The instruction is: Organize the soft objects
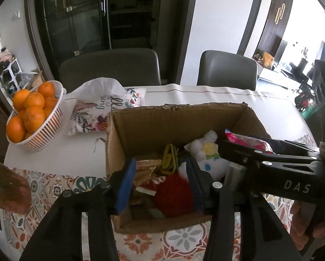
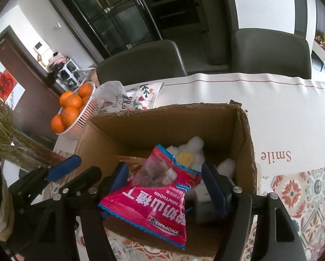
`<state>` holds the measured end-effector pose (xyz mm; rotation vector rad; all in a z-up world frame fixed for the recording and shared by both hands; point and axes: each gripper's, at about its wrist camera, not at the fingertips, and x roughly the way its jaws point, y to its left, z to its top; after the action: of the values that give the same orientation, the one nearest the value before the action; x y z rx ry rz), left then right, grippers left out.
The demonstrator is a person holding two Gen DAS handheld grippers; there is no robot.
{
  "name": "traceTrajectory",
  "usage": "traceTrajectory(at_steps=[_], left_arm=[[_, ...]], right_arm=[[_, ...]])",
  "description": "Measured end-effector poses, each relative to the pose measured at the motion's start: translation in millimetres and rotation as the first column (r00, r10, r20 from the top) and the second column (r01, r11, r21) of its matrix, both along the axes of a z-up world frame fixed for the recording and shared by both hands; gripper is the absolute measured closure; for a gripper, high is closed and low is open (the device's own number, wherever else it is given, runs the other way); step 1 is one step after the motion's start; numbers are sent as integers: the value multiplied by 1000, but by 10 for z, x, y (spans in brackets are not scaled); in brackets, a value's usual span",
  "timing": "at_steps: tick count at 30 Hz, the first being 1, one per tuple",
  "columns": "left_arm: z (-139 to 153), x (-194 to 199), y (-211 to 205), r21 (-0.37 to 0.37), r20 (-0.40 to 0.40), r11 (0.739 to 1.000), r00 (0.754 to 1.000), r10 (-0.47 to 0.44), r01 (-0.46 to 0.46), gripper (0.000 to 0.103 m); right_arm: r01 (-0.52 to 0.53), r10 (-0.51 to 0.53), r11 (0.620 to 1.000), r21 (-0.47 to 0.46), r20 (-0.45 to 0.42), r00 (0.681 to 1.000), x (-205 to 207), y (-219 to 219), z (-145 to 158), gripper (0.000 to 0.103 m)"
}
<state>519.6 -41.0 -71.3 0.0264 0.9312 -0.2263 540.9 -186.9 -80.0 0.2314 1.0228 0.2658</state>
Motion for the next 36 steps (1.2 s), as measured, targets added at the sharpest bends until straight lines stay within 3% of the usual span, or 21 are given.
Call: traceTrajectory(at_steps=[3, 7, 15, 29, 36], left_arm=[[59, -77, 46, 18, 16, 999, 999, 33, -33, 43], [134, -169, 104, 42, 33, 996, 997, 77, -78, 38], [326, -480, 205, 68, 83, 983, 983, 163, -169, 31], [836, -1540, 79, 92, 258, 969, 945, 201, -231, 11], [986, -2037, -15, 95, 326, 968, 926, 191, -233, 4]], right_arm=[[11, -11, 1000, -6, 26, 1000, -40, -11, 62, 18], [15, -15, 1000, 9, 58, 998, -46, -9, 158, 17], [18, -7, 996, -83, 127, 992, -329, 37, 371, 17], [57, -19, 990, -127, 279, 960, -1453, -149, 869, 17], [92, -15, 976, -198, 360, 933, -2045, -200, 1037, 12]])
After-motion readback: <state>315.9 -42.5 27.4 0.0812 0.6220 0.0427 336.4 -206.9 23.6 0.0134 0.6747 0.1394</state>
